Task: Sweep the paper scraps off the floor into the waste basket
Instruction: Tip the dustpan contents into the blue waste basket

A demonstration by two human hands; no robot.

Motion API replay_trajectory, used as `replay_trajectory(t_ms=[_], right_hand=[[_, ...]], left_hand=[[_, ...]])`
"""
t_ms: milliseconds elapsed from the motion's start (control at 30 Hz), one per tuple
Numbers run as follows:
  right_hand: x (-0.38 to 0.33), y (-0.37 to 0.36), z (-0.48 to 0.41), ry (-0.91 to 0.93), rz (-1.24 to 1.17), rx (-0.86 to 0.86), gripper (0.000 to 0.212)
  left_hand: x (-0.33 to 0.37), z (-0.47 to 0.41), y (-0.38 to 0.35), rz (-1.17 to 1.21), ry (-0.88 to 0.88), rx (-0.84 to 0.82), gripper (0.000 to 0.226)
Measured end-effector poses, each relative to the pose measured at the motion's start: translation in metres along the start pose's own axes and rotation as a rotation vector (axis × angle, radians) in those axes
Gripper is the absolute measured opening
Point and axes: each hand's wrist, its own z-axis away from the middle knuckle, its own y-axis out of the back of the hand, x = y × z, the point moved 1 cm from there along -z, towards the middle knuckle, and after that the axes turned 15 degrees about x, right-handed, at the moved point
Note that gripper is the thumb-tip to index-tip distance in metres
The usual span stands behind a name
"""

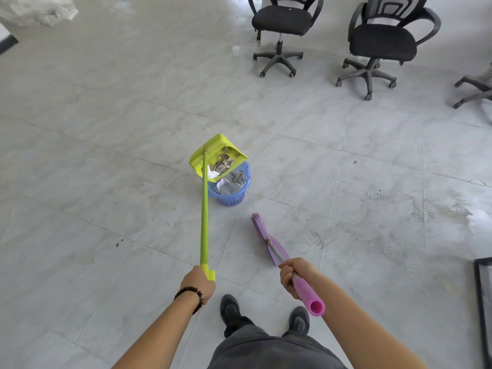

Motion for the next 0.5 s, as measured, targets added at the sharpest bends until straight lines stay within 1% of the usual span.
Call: replay_trajectory(t_ms=[100, 200, 333, 500], right_hand=[[-0.003, -0.002, -0.001, 0.007, 0.022, 0.003, 0.033], [-0.006, -0.003, -0.002, 0.019, 0.036, 0.010, 0.031], [-0.010, -0.002, -0.003, 0.031, 0.047, 0.015, 0.028], [-0.009, 0.001, -0.007, 0.047, 0.085, 0.006, 0.020]], left_hand=[[0.001, -0.003, 0.007, -0.053, 0.005, -0.006, 0.026], [0.003, -0.004, 0.012, -0.051, -0.017, 0.005, 0.025], [-0.006, 0.012, 0.000, -0.102, -0.040, 0.011, 0.028], [0.004, 0.010, 0.012, -0.038, 0.000, -0.025, 0.026]])
